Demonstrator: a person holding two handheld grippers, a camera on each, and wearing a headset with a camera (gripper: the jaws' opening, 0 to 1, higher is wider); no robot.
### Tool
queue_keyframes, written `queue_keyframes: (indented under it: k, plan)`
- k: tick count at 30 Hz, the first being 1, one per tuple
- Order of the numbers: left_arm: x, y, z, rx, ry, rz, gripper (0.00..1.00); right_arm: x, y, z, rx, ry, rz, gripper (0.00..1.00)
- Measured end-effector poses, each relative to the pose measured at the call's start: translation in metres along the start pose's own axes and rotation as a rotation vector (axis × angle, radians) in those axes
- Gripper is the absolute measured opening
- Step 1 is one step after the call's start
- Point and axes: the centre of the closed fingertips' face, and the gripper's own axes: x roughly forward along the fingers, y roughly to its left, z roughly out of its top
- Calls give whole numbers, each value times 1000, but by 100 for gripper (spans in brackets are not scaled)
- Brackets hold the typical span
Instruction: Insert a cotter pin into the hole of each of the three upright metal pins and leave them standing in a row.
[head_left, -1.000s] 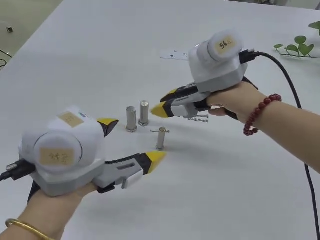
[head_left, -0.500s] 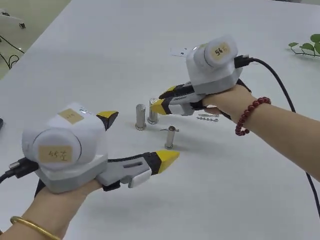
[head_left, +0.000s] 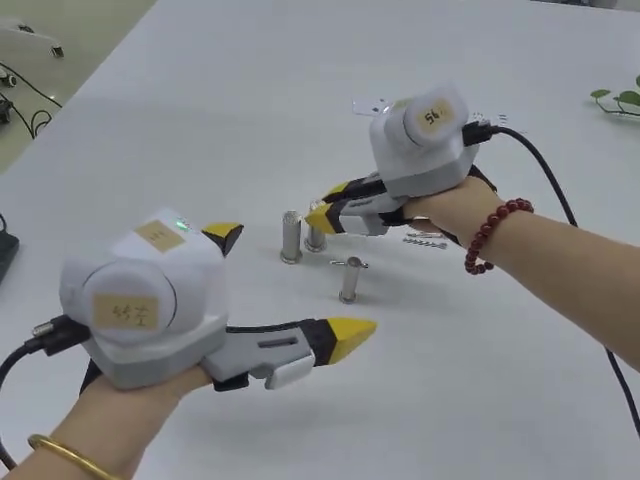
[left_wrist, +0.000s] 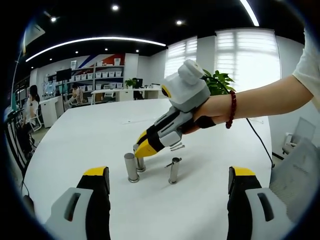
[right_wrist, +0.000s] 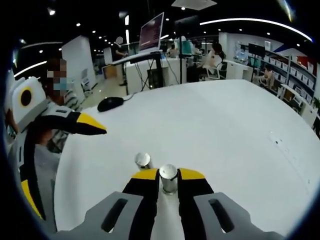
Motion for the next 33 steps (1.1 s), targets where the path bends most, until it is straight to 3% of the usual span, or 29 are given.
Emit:
queue_keyframes:
  k: [17, 23, 33]
  plan:
    - [0, 2, -2, 0, 11, 6, 97, 2, -9, 1, -33, 13, -42, 13]
    - [-1, 1, 0, 3, 11, 5, 97, -5, -14, 3, -18, 8, -58, 13]
    - [-3, -4, 2, 5, 18, -6, 94, -25, -21, -13, 6, 29, -108, 13]
